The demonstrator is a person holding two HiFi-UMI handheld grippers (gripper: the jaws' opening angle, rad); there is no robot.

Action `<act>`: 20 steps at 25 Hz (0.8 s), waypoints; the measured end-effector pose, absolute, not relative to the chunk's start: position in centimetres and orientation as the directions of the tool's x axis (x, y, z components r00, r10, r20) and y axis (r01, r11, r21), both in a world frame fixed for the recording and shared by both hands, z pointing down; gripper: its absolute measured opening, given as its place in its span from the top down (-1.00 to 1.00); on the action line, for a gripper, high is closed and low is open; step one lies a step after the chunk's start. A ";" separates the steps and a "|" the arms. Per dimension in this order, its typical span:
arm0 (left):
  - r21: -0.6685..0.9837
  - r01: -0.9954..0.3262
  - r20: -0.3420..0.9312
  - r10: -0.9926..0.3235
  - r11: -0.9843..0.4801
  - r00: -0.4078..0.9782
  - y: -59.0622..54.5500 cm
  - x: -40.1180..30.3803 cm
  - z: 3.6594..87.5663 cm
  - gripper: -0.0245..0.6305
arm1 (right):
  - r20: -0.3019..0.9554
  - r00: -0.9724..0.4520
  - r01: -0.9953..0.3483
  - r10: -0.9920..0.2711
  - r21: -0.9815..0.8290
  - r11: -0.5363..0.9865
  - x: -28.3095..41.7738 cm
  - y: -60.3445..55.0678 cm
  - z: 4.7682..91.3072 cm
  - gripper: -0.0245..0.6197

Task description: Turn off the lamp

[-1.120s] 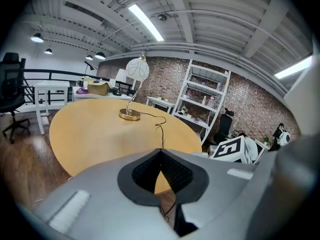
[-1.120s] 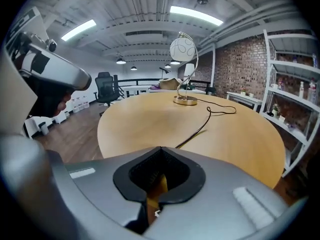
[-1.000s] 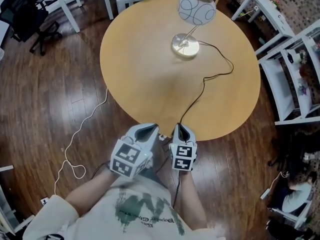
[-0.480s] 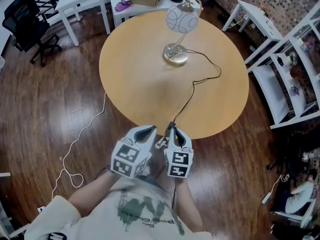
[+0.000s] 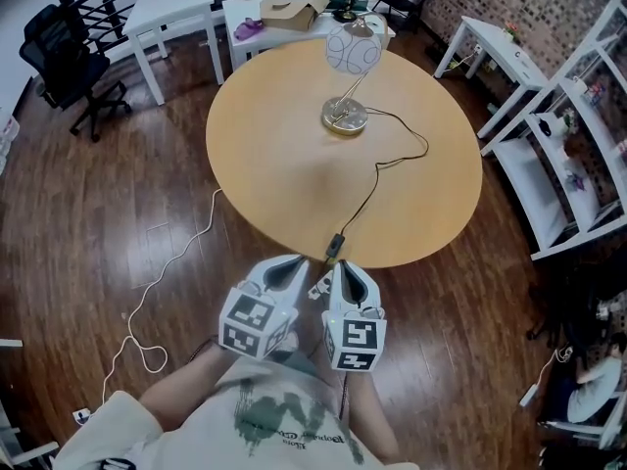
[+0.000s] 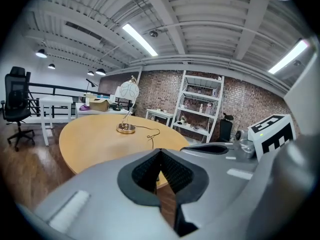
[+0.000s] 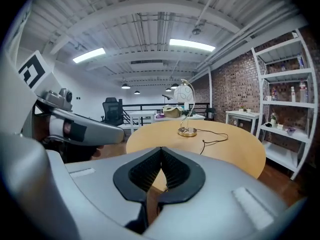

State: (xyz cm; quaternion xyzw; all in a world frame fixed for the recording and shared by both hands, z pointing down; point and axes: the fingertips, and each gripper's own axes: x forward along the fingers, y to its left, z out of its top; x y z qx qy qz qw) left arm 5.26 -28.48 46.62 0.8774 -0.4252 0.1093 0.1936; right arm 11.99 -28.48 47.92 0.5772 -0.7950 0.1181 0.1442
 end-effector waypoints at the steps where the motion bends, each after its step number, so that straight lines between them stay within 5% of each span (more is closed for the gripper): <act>1: 0.249 -0.786 0.351 -0.704 -0.565 0.617 -28.1 5.0 46.3 0.93 | 0.355 -0.297 -0.951 -0.886 -0.025 0.309 11.6 -28.0 47.3 0.92; 20: 0.245 -0.736 0.216 -0.704 -0.632 0.677 -17.6 -2.0 40.0 0.93 | 0.253 -0.291 -0.955 -0.923 -0.011 0.298 3.3 -16.3 39.9 0.92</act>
